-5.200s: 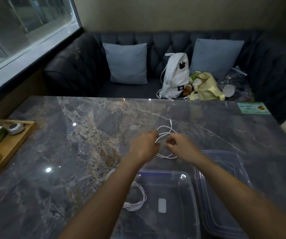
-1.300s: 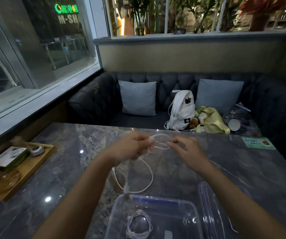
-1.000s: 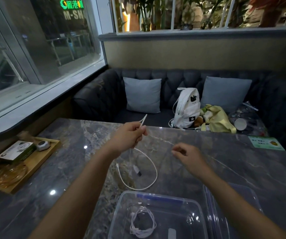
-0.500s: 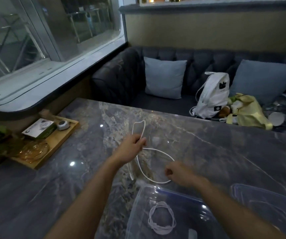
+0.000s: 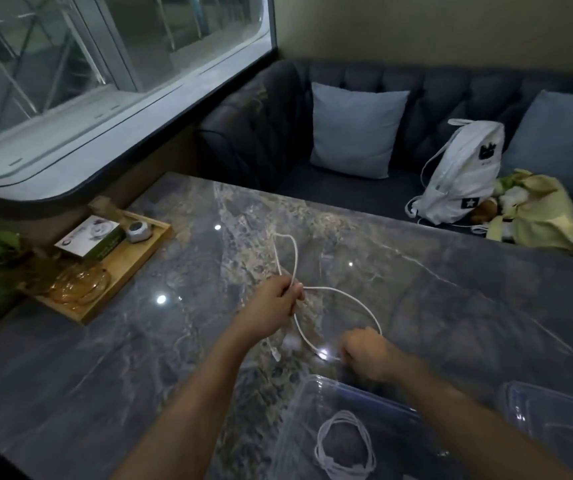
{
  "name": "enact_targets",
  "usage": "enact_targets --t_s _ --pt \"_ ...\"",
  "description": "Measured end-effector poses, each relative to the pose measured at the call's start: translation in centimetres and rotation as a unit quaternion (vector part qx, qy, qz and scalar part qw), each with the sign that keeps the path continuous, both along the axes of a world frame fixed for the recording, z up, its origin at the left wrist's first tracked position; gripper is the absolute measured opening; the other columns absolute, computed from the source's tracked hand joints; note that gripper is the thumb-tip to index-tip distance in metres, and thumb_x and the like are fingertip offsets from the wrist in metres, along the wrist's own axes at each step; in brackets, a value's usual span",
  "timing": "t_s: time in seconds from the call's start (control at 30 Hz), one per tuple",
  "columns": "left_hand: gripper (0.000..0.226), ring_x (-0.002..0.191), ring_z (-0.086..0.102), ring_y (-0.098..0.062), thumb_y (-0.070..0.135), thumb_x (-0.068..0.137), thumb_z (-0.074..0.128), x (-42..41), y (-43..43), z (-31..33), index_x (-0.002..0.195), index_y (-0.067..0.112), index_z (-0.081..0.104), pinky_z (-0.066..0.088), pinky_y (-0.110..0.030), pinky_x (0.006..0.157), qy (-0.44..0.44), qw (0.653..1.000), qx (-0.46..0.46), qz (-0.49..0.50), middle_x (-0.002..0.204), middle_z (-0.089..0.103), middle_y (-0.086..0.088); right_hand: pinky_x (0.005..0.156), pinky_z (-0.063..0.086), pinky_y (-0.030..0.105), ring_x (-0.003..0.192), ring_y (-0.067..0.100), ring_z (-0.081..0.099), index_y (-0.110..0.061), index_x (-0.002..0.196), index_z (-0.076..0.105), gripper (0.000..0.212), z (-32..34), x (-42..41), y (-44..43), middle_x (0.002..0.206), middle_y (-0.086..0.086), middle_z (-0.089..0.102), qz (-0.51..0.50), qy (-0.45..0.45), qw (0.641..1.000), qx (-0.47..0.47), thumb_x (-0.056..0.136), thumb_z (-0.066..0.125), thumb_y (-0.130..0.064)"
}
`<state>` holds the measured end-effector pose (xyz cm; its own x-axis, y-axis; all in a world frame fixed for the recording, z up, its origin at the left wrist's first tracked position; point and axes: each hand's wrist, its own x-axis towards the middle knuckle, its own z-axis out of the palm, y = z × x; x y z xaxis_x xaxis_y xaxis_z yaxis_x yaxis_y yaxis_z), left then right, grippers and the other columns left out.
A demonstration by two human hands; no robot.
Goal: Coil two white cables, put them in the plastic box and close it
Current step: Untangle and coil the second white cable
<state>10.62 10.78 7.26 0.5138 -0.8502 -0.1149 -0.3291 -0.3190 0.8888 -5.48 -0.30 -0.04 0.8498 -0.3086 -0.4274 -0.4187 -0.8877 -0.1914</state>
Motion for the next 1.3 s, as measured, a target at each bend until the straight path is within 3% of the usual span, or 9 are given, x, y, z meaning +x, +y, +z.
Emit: enact_targets --t_s 0.17,0.3,0.47,0.57,0.63,0.77,0.9,1.07,1.3 --pt "0.031 0.047 0.043 -0.006 0.016 0.096 0.043 -0.6 -1.4 1.5 0.067 0.019 0.053 0.034 -0.024 0.050 -0.039 0.999 0.007 -0.013 0.054 0.047 0.003 0.070 0.034 0.027 0.083 0.020 0.050 -0.019 0.091 0.043 0.004 3.8 -1.7 -1.2 0.101 0.014 0.059 -0.153 -0.134 0.970 0.131 0.094 0.042 -0.022" --pt "0.024 0.053 0.045 -0.006 0.021 0.097 0.042 -2.4 -2.9 3.9 0.080 0.015 0.057 0.035 -0.022 0.052 -0.104 0.991 0.011 -0.084 0.059 0.049 0.007 0.058 0.025 0.023 0.071 0.016 0.046 -0.017 0.081 0.044 0.013 8.5 -3.5 -2.6 0.078 0.002 0.052 -0.202 -0.278 0.929 0.139 0.094 0.047 -0.016" --pt "0.025 0.056 0.051 -0.011 0.021 0.097 0.042 -5.5 -4.5 5.5 0.086 0.007 0.060 0.042 -0.028 0.060 -0.098 0.982 0.044 -0.154 0.061 0.055 0.003 0.058 0.036 0.011 0.065 -0.002 0.044 -0.035 0.066 0.040 0.032 14.3 -7.2 -3.7 0.070 -0.015 0.046 -0.195 -0.298 0.928 0.107 0.091 0.052 -0.020" --pt "0.031 0.079 0.061 -0.026 0.026 0.096 0.046 -7.4 -4.9 6.1 0.093 0.000 0.062 0.047 -0.035 0.074 -0.146 0.970 0.054 -0.185 0.084 0.067 -0.012 0.064 0.040 0.028 0.065 0.008 0.049 -0.034 0.067 0.044 0.027 17.2 -9.2 -3.7 0.068 -0.012 0.050 -0.178 -0.301 0.932 0.094 0.090 0.053 -0.023" --pt "0.035 0.103 0.058 -0.019 0.033 0.093 0.051 -8.3 -4.9 6.4 0.113 0.006 0.060 0.043 -0.030 0.087 -0.162 0.971 0.029 -0.172 0.110 0.062 -0.005 0.065 0.041 0.027 0.066 0.009 0.050 -0.028 0.073 0.050 0.017 18.6 -10.1 -3.5 0.070 -0.008 0.054 -0.166 -0.310 0.932 0.093 0.090 0.054 -0.023" --pt "0.041 0.111 0.056 -0.005 0.041 0.091 0.047 -10.0 -4.5 8.0 0.124 0.017 0.057 0.042 -0.016 0.093 0.013 0.970 -0.022 -0.243 0.120 0.060 0.004 0.058 0.037 0.015 0.062 0.004 0.048 -0.022 0.078 0.056 0.011 20.4 -10.8 -2.8 0.070 -0.005 0.056 -0.151 -0.345 0.919 0.120 0.088 0.056 -0.021" --pt "0.033 0.059 0.055 -0.013 0.038 0.086 0.044 -11.3 -3.7 9.4 0.074 0.013 0.062 0.045 -0.025 0.069 0.228 0.937 -0.100 -0.246 0.063 0.056 -0.003 0.057 0.038 0.014 0.058 0.000 0.049 -0.025 0.073 0.054 0.020 21.9 -10.7 -2.3 0.065 -0.006 0.054 -0.145 -0.428 0.878 0.161 0.086 0.058 -0.011" --pt "0.031 0.040 0.016 -0.004 0.034 0.087 0.044 -10.2 -2.4 10.6 0.061 0.019 0.049 0.010 -0.019 0.039 0.340 0.902 -0.114 -0.241 0.045 0.024 0.012 0.057 0.040 0.008 0.058 -0.003 0.050 -0.018 0.076 0.060 0.016 22.0 -11.2 -2.6 0.066 -0.007 0.055 -0.166 -0.485 0.832 0.210 0.079 0.065 -0.004" --pt "0.021 0.041 0.011 -0.007 0.024 0.085 0.047 -7.8 -0.1 12.7 0.071 0.012 0.056 0.011 -0.017 0.036 0.424 0.861 -0.214 -0.183 0.045 0.027 0.010 0.046 0.045 0.016 0.050 0.002 0.051 -0.018 0.074 0.057 0.020 19.7 -11.9 -3.2 0.064 0.001 0.057 -0.256 -0.600 0.722 0.230 0.076 0.066 -0.001"
